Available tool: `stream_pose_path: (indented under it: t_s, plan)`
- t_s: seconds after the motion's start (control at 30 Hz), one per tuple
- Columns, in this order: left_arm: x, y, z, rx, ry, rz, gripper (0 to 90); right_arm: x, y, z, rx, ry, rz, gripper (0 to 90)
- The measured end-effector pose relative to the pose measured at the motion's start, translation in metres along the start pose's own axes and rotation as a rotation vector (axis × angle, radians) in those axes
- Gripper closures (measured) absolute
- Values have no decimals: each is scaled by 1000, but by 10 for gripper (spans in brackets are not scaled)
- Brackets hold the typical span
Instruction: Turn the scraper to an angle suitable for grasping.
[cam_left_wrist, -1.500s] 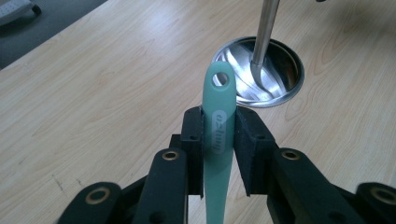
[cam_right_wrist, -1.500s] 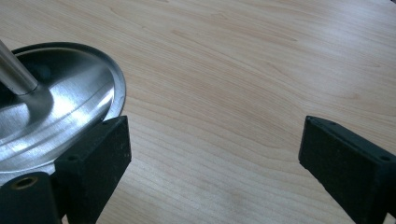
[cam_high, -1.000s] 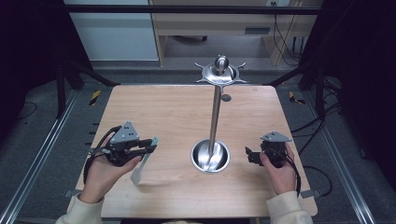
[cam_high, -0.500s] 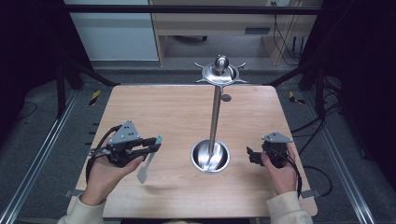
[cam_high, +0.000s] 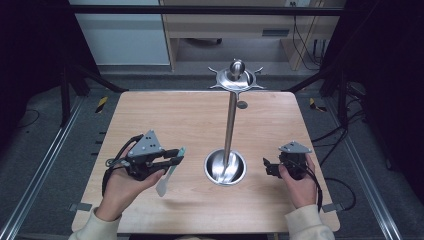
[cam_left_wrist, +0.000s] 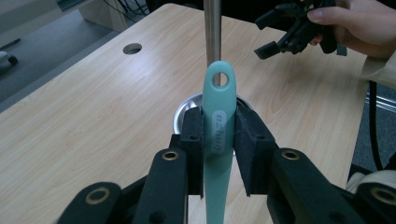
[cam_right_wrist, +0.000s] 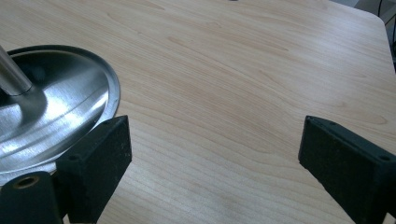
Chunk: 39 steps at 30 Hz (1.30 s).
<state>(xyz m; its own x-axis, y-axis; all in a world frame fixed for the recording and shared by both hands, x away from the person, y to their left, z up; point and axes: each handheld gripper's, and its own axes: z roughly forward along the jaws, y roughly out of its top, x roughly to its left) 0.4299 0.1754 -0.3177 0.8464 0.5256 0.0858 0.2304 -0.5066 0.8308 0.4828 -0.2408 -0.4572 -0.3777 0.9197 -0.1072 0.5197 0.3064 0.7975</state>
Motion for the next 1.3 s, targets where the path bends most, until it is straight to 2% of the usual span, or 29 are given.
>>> stream_pose_path:
  t_s: [0.17,0.27,0.37,0.47,0.6,0.7,0.83,0.9,1.17,1.2,1.3]
  plan:
    - [1,8,1,-2,1,7,739,-1,-1,0,0,0,4,97]
    - [3,14,0,-9,0,9,739,-1,0,1,-3,-2,-10,103]
    - [9,22,2,-16,6,-1,739,0,0,0,-5,-3,-4,105]
    - [15,31,2,-30,4,-2,740,0,0,0,-6,-1,-17,106]
    - [19,45,-1,-76,6,-17,740,-1,-1,1,-4,-2,-15,106]
    - [22,52,-2,-119,-13,-38,739,0,-1,0,-4,-1,-12,106]
    - [24,58,-2,-134,-18,-33,739,0,-1,0,-5,-5,-14,108]
    - [24,64,-3,-159,-16,-36,739,0,-2,0,-3,-7,-15,108]
    - [23,71,-7,-191,-8,-45,739,-1,-3,1,-20,-13,-10,113]
    - [25,72,-8,-200,-14,-54,739,-2,-5,1,-35,-19,17,114]
    - [25,74,-9,-204,-14,-58,739,-4,-6,1,-39,-19,27,112]
